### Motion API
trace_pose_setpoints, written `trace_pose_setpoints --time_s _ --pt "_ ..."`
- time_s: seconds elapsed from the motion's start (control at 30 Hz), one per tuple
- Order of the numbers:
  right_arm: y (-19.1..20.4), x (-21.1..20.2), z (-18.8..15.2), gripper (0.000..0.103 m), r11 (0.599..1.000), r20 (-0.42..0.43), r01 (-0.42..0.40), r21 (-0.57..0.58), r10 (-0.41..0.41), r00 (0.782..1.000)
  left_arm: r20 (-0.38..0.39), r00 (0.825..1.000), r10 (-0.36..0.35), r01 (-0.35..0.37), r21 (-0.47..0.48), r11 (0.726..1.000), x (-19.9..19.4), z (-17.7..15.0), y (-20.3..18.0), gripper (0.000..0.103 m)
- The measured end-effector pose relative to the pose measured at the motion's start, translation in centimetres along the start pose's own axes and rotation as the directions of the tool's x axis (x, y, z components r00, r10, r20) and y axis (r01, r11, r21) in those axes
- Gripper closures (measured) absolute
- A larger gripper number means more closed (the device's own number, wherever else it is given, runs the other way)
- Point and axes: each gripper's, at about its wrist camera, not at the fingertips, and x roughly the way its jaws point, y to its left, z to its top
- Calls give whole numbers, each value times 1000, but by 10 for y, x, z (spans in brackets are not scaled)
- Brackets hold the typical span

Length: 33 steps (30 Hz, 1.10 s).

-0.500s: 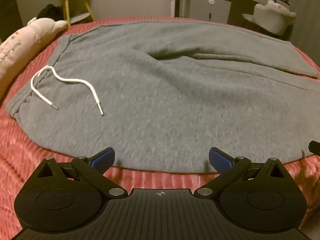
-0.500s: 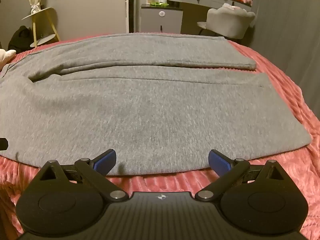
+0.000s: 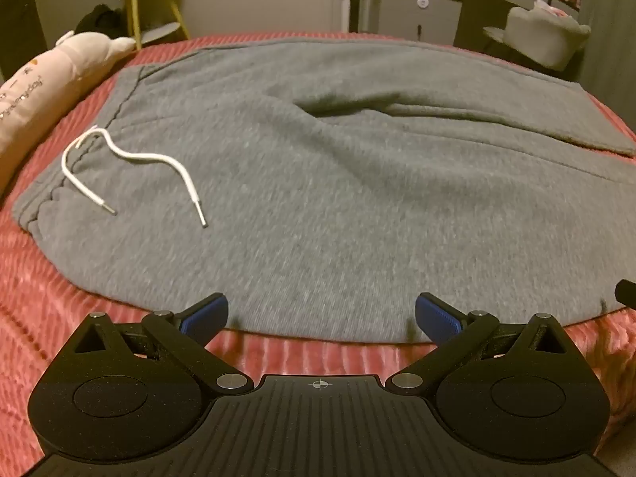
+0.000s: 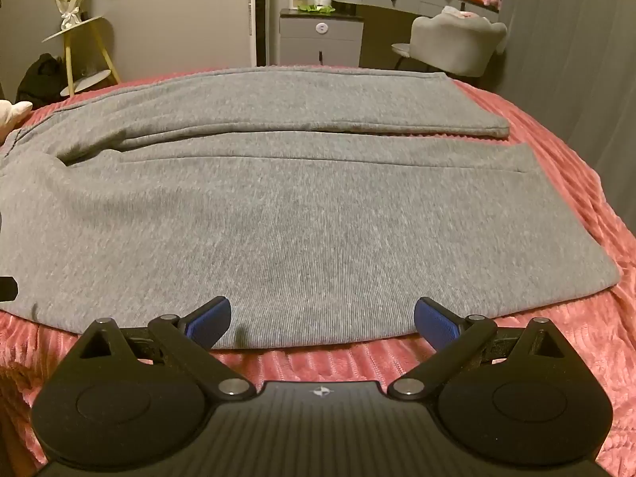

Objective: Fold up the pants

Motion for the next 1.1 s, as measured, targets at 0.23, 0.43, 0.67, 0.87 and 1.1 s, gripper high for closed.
trace_pose_setpoints --time_s 0.23,0.43,0.67,0.87,1.1 --pt "0 0 1 4 1000 0 -1 2 1 1000 -3 1000 3 -3 -5 1000 0 -3 1 0" --pt "-1 0 1 4 1000 1 -2 4 2 1000 -4 1000 2 -2 -6 1000 0 -3 1 0" --pt "-1 0 1 4 1000 1 -2 4 2 1000 -4 1000 2 -3 -7 1000 0 -3 0 0" --pt "-1 0 0 4 1000 1 -3 5 3 1000 -5 1000 2 -2 -6 1000 0 -3 0 0" --pt "0 0 1 4 1000 1 -3 7 3 1000 -6 1000 2 -2 -7 1000 0 -3 0 0"
